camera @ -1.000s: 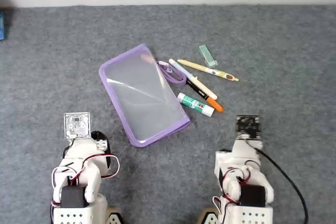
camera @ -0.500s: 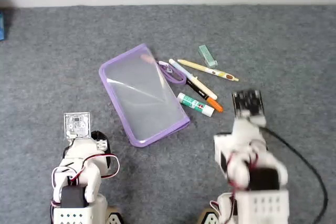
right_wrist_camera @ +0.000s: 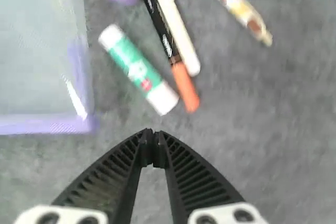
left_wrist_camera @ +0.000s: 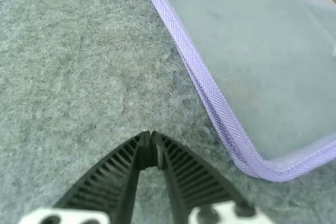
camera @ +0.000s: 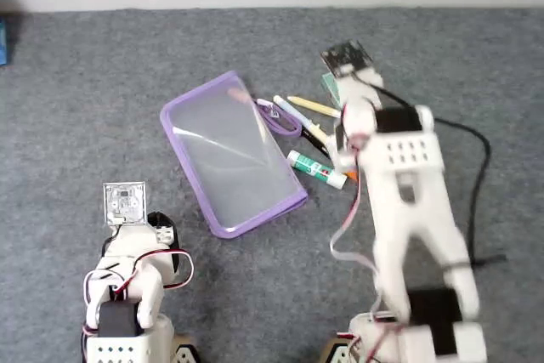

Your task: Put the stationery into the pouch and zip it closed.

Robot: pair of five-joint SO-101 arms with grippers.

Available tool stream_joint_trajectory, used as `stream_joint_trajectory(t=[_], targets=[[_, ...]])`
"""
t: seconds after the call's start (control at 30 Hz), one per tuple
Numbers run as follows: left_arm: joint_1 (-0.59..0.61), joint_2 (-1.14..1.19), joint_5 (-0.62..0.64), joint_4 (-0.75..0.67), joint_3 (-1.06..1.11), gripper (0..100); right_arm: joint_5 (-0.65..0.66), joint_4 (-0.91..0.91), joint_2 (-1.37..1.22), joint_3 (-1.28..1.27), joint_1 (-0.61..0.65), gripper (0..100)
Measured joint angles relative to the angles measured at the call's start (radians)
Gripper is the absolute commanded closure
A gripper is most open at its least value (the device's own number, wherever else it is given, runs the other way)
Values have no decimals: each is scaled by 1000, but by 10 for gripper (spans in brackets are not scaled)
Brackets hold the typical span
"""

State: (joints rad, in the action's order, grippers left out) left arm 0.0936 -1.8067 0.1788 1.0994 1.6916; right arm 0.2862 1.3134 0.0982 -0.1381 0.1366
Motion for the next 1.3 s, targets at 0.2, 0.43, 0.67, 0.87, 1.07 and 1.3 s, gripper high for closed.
stream_joint_trajectory(t=[0.2, 0.43, 0.67, 0.87, 1.07, 1.3], targets=[[0, 0, 0, 0, 0, 986, 28, 0, -316, 338, 54, 949], [0, 0, 0, 0, 0, 986, 81, 0, -657, 686, 117, 774], [0, 0, 0, 0, 0, 986, 89, 0, -934, 994, 147, 786], [0, 0, 0, 0, 0, 986, 160, 0, -1160, 1232, 169, 786], [0, 0, 0, 0, 0, 986, 187, 0, -1363, 1462, 169, 786], [0, 0, 0, 0, 0, 986, 186, 130, -1421, 1680, 186, 786]])
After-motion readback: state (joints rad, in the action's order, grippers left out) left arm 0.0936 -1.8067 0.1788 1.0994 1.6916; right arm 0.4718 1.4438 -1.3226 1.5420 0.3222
